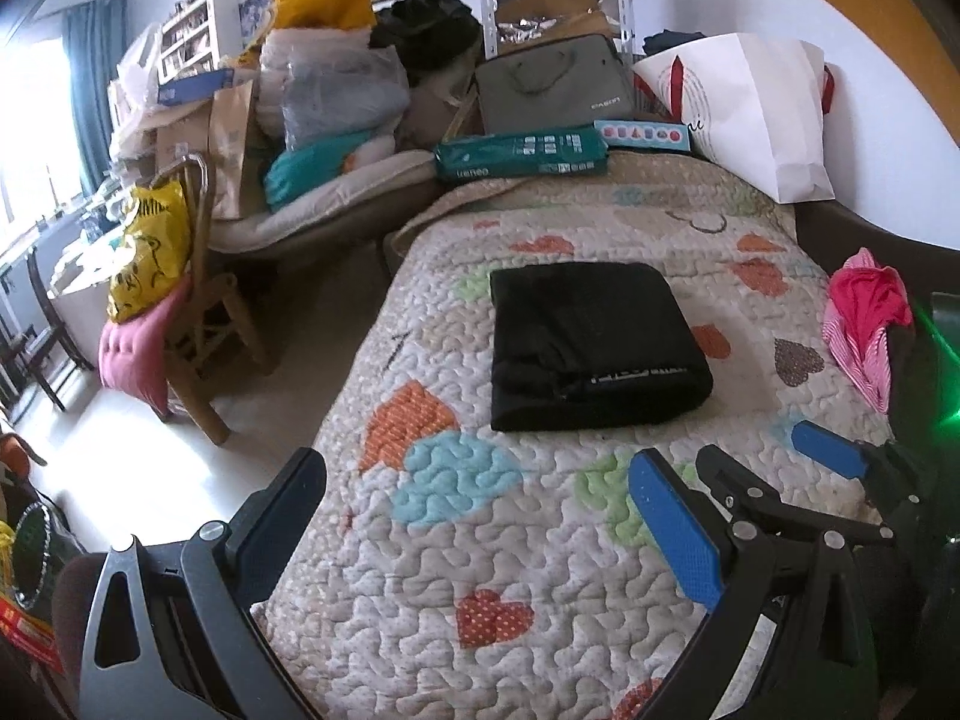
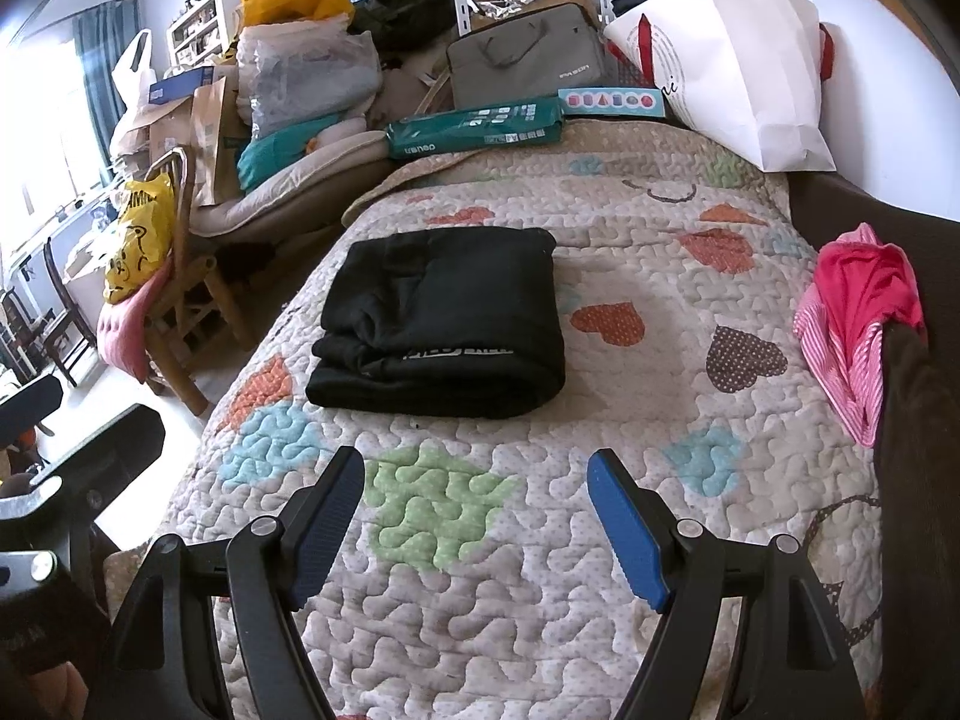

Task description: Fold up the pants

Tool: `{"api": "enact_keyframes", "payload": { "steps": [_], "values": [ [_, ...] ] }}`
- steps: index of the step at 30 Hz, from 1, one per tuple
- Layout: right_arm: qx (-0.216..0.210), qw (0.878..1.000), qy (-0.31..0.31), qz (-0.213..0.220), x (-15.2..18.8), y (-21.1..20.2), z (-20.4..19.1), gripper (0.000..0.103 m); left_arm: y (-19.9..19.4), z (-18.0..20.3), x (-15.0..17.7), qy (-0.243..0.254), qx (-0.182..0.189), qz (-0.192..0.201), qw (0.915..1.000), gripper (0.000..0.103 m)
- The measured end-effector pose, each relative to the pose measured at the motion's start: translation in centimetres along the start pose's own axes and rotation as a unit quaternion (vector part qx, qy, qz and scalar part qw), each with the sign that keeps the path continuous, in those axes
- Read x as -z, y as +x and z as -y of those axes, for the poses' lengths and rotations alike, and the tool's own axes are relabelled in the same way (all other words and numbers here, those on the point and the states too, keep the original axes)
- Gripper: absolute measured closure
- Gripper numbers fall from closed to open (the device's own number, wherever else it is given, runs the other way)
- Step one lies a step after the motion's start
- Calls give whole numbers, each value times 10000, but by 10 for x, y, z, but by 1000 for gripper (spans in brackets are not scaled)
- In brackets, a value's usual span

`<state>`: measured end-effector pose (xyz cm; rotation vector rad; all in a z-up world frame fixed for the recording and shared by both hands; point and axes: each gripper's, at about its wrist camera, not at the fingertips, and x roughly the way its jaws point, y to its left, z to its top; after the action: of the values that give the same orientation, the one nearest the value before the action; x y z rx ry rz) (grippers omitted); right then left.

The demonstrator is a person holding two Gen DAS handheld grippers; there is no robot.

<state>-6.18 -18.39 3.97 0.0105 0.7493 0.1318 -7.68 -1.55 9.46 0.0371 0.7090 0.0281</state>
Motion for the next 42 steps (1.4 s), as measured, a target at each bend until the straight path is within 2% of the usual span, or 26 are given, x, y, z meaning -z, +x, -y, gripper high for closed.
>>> {"api": "enact_keyframes", "payload": {
  "steps": [23,32,42],
  "values": [
    [332,9982,-133,-491,13,37,0,21,60,-24,17,-348,279,-666,9968,2],
    [476,9979,-259,-354,11,44,-4,21,87,-39,22,-558,309,-1001,9929,2],
    [457,9976,-190,-483,11,57,-4,20,101,-37,26,-582,458,-1185,9902,2]
  ]
}}
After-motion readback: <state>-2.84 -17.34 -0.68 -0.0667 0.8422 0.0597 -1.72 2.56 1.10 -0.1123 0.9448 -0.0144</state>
